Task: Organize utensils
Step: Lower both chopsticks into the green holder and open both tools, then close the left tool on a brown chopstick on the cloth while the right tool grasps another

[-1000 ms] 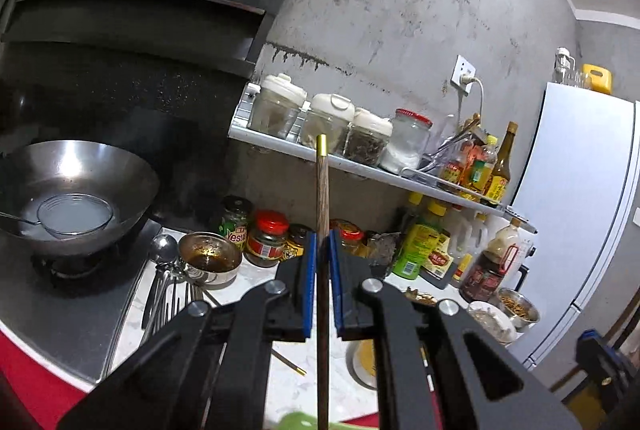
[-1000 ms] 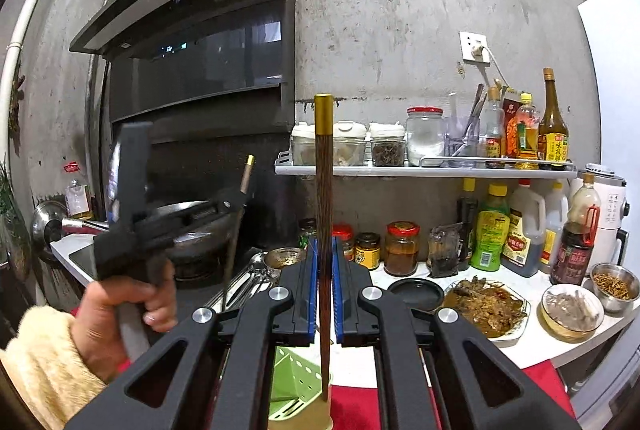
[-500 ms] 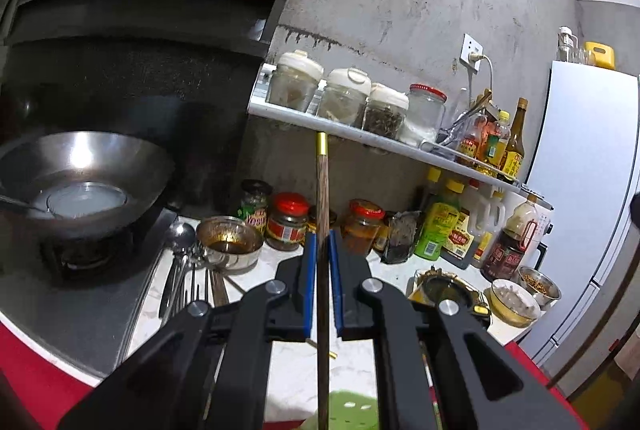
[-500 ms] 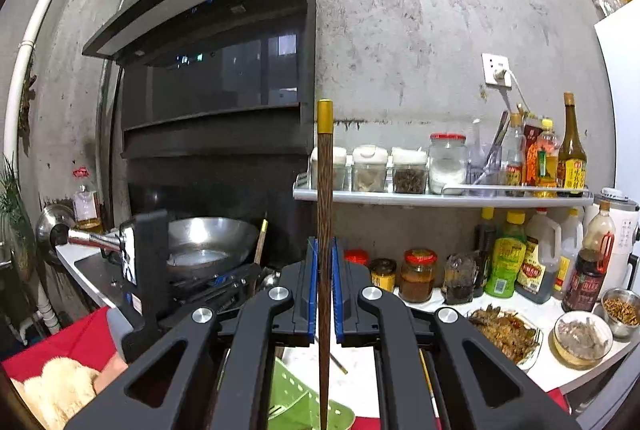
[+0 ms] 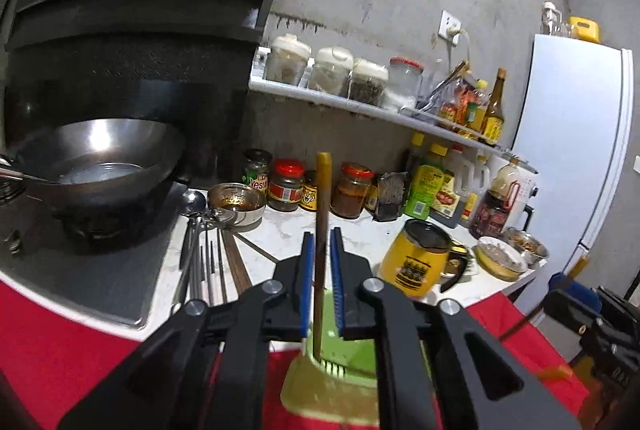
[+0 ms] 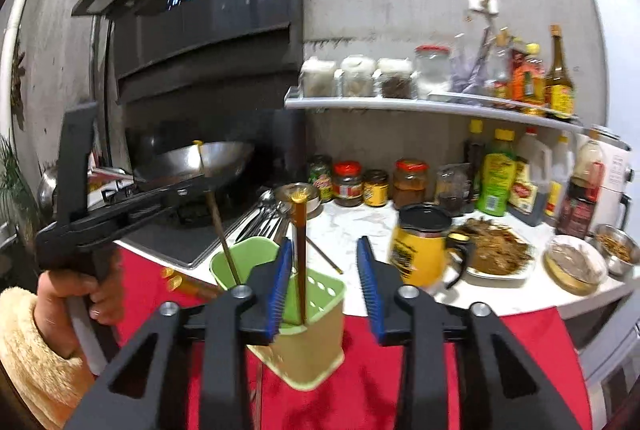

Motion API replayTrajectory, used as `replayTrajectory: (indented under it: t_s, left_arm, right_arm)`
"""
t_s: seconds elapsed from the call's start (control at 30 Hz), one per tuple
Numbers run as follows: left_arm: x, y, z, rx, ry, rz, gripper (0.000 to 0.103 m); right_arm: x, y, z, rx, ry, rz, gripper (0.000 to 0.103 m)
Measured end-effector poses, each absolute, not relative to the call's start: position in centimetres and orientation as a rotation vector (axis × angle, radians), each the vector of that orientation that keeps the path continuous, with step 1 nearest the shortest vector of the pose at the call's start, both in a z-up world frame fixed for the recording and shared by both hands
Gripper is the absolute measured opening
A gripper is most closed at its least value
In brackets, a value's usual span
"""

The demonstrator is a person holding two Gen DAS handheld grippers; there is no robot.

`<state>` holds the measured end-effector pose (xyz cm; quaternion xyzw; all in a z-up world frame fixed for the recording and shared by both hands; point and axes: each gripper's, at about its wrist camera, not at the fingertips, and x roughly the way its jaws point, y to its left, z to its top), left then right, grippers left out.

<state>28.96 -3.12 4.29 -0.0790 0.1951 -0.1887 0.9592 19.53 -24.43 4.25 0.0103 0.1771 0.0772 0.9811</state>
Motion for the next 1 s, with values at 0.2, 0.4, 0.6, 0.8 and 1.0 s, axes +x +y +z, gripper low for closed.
replayTrajectory:
  t_s: [0.2,0.4,0.6,0.8,1.0]
  left_arm:
    - [20.9,-1.0,5.9,-0.110,0.423,-0.318,0.032]
    - [13.1,0.4,-0.4,-0.042,0.625,-0.231,0.032]
    - [8.1,0.9,-6.1,-0.001,0.747,-0.185,0.032]
    - [5.9,-0.2,-8.9,0.000,0.827,-0.266,0.037]
    - [3.6,-2.7,-10.4,0.047,0.901,-0.453,0.037]
  right_arm:
    - [12.5,-26.4,4.5,0.019,0.394,0.122,0.041]
    - [7.4,-26.5,-0.8,0.021,0.551,0.131,0.041]
    - [4.0,-25.8,-5.9,0.040,0.667,0.137,0.041]
    - [2.8,-25.0,-8.6,0.044,0.728,0.159,0.041]
    - [3.3,-24.4,-9.9,0.054,0.761,0.190,0.041]
